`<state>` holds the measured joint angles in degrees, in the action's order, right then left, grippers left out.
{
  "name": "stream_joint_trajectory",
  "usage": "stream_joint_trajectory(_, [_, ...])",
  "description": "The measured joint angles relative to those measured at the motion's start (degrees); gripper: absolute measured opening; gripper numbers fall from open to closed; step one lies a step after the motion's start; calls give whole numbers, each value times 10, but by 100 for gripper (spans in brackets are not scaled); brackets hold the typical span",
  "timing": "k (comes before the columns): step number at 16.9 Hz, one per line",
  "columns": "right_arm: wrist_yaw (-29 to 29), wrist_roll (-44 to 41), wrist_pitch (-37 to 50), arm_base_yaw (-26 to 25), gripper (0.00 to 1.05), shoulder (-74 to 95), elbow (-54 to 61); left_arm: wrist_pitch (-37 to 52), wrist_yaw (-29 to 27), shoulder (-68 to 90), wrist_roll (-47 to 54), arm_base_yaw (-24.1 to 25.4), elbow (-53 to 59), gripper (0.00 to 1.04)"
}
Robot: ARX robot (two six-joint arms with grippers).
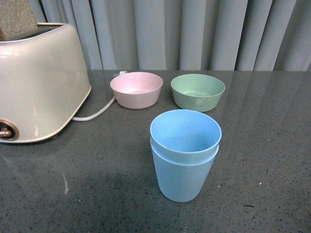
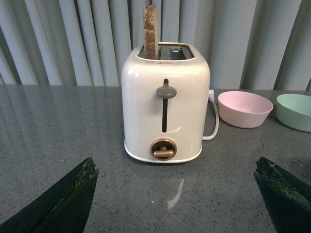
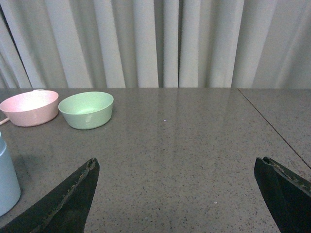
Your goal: Stack blue cups with both arms
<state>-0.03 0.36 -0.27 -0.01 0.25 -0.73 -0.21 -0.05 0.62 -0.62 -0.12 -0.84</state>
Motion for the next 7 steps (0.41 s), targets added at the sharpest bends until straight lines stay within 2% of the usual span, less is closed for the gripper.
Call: stream_joint_trajectory(7, [0, 0, 0, 0, 98, 0, 0, 0, 0, 0, 0, 0, 0, 98])
